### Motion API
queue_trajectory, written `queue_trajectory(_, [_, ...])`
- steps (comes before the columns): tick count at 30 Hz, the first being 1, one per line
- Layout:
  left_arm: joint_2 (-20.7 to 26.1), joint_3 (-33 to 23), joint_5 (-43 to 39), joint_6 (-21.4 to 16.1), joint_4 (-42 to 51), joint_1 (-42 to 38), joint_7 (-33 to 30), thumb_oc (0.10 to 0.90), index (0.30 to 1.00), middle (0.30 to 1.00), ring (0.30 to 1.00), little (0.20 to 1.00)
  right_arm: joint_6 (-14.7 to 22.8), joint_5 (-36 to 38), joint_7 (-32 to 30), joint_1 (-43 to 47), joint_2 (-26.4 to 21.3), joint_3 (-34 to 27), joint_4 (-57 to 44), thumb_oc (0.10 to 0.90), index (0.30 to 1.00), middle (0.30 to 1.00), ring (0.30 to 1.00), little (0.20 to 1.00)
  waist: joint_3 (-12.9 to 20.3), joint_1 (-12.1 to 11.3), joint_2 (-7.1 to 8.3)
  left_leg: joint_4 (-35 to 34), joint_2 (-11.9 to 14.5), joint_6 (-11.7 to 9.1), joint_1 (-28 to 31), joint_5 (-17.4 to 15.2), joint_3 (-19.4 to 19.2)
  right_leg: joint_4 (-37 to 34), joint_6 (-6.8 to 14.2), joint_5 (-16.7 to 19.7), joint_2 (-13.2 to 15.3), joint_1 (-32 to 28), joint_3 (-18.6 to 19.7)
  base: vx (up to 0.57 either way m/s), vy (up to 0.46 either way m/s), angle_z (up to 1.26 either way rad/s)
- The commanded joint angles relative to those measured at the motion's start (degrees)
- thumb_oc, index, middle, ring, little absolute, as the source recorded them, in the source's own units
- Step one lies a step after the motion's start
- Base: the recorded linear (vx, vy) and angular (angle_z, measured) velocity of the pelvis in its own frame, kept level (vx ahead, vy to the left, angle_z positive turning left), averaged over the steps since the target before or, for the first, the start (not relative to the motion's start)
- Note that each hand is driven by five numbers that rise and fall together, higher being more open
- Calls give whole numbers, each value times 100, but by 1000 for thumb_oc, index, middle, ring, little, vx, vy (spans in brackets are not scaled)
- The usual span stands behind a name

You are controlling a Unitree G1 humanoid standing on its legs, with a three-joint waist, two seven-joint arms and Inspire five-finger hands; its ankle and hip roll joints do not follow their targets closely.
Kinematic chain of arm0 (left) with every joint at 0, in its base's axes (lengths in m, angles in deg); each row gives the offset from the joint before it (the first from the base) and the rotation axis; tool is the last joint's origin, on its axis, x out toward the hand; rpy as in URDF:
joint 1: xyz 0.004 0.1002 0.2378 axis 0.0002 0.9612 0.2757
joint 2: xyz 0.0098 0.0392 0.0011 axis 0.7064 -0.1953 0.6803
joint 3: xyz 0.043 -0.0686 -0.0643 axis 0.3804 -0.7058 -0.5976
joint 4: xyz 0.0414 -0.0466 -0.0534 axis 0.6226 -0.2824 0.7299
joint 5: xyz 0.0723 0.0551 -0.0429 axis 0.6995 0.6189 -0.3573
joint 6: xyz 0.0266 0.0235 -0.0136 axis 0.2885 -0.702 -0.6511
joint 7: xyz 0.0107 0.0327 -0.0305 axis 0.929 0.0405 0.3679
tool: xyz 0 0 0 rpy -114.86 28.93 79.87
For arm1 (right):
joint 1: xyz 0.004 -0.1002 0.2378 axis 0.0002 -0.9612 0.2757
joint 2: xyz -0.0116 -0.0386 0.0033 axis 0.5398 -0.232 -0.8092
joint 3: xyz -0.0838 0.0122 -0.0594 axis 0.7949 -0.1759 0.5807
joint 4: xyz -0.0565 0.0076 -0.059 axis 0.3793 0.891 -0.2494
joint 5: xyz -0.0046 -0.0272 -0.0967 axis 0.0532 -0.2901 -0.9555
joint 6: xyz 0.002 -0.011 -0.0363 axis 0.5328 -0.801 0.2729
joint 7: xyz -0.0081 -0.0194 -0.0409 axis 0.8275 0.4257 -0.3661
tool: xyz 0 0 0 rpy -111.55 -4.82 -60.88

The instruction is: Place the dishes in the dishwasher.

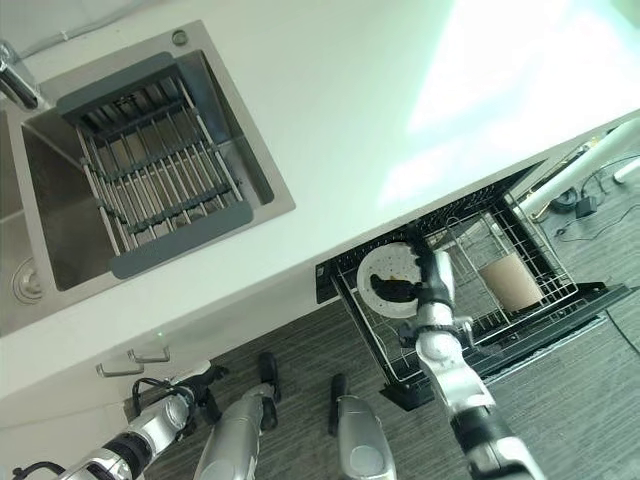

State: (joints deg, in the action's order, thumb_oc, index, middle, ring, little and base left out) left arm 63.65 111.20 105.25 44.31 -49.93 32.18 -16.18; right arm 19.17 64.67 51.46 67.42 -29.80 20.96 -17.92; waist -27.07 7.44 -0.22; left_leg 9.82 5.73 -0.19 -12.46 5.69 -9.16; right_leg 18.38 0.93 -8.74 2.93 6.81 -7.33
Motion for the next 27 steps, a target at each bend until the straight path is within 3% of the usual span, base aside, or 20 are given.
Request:
queue_trajectory(1, [-344, -45, -341, -136, -137, 257, -169, 800, 900, 900, 900, 900, 1414, -593, -865, 206, -501, -587, -757, 800, 900, 900, 900, 900, 625, 149, -83, 737, 235, -253, 143, -1317, 72, -119, 410, -101, 46, 31, 296, 59, 74, -28])
queue_trajectory(3, [-443, -186, -466, -294, -380, 367, -282, 800, 900, 900, 900, 900, 1686, -862, -1163, -69, -569, -888, -1158, 800, 900, 900, 900, 900, 721, 234, -79, 737, 278, -244, 171, -1340, -2, -119, 393, -122, 24, 22, 351, 77, 75, -30])
queue_trajectory(5, [-554, -401, -571, -507, -606, 566, -430, 800, 900, 900, 900, 900, 2207, -951, -1569, -541, -618, -1458, -1577, 800, 900, 900, 900, 900, 805, 374, -59, 737, 327, -222, 237, -1381, -98, -119, 366, -158, -4, -20, 396, 75, 65, -24])
queue_trajectory(6, [-580, -545, -742, -669, -755, 712, -512, 800, 900, 900, 900, 900, 3062, -1295, -2359, -957, -688, -2026, -1670, 800, 900, 900, 900, 900, 843, 488, -30, 737, 324, -205, 320, -1449, -166, -119, 366, -216, -7, -70, 443, 41, 50, -14])
queue_trajectory(8, [-590, -709, -912, -688, -837, 747, -448, 800, 900, 900, 900, 900, 2926, -2120, -2948, -1303, -683, -2499, -1459, 800, 900, 900, 900, 900, 876, 582, -41, 737, 357, -203, 300, -1424, -210, -119, 354, -179, -35, -33, 456, 9, 33, -14])
queue_trajectory(10, [-612, -764, -1126, -738, -964, 782, -440, 800, 900, 900, 900, 900, 2830, -1731, -3330, -1508, -733, -2826, -1101, 800, 900, 900, 900, 900, 870, 652, -31, 737, 357, -186, 326, -1434, -220, -119, 338, -202, -41, -58, 472, -2, 0, -5])
queue_trajectory(11, [-617, -821, -1203, -807, -1053, 828, -428, 800, 900, 900, 900, 900, 3099, -1580, -3600, -1627, -648, -3067, -715, 800, 900, 900, 900, 900, 887, 692, -23, 737, 362, -190, 341, -1441, -239, -119, 338, -207, -44, -60, 480, -9, -19, -8])
queue_trajectory(13, [-609, -890, -1523, -937, -1264, 833, -327, 800, 900, 900, 900, 900, 3254, -1274, -4436, -1905, -550, -3729, 11, 800, 900, 900, 900, 900, 910, 787, 1, 737, 367, -213, 369, -1477, -293, -119, 360, -226, -36, -51, 489, -11, -22, -17])
queue_trajectory(14, [-604, -893, -1668, -929, -1301, 806, -305, 800, 900, 900, 900, 900, 3316, -1032, -4554, -2022, -519, -3972, 262, 800, 900, 900, 900, 900, 904, 834, -4, 737, 364, -220, 373, -1484, -303, -119, 361, -222, -46, -38, 499, -8, -10, -6])
queue_trajectory(16, [-581, -877, -1840, -877, -1361, 729, -204, 800, 900, 900, 900, 900, 3087, -727, -4429, -2237, -431, -4427, 1017, 800, 900, 900, 900, 900, 927, 928, -34, 737, 372, -250, 360, -1458, -350, -119, 364, -165, -68, 5, 511, -11, -7, 6])
queue_trajectory(17, [-591, -841, -1869, -873, -1395, 708, -189, 800, 900, 900, 900, 900, 3112, -533, -4316, -2291, -447, -4496, 1399, 800, 900, 900, 900, 900, 939, 942, -44, 737, 371, -257, 363, -1452, -367, -119, 363, -160, -62, 3, 507, 11, -12, 4])
queue_trajectory(19, [-635, -616, -1932, -816, -1486, 534, -78, 800, 900, 900, 900, 900, 3330, 390, -3678, -2333, -386, -4499, 3336, 800, 900, 900, 900, 900, 936, 956, -85, 737, 383, -317, 335, -1400, -396, -119, 337, -140, -41, 13, 494, 0, 0, 0])
queue_trajectory(20, [-639, -584, -1960, -807, -1490, 501, -67, 800, 900, 900, 900, 900, 3308, 446, -3574, -2321, -375, -4472, 3499, 800, 900, 900, 900, 900, 926, 956, -94, 737, 383, -324, 329, -1394, -392, -119, 331, -138, -41, 17, 491, -40, 24, -10])
queue_trajectory(21, [-685, -413, -2100, -760, -1451, 364, -48, 800, 900, 900, 900, 900, 3124, 620, -3166, -2264, -268, -4146, 4091, 800, 900, 900, 900, 900, 867, 951, -172, 737, 378, -338, 305, -1360, -375, -119, 284, -141, -42, 16, 466, -29, 39, -15])
queue_trajectory(27, [-778, -255, -2756, -758, -1316, 263, -149, 800, 900, 900, 900, 900, 2645, 943, -2343, -1990, -55, -3090, 4618, 800, 900, 900, 900, 900, 706, 860, -412, 737, 391, -349, 169, -1249, -294, -119, 154, -219, -71, -31, 318, -36, 48, 5])
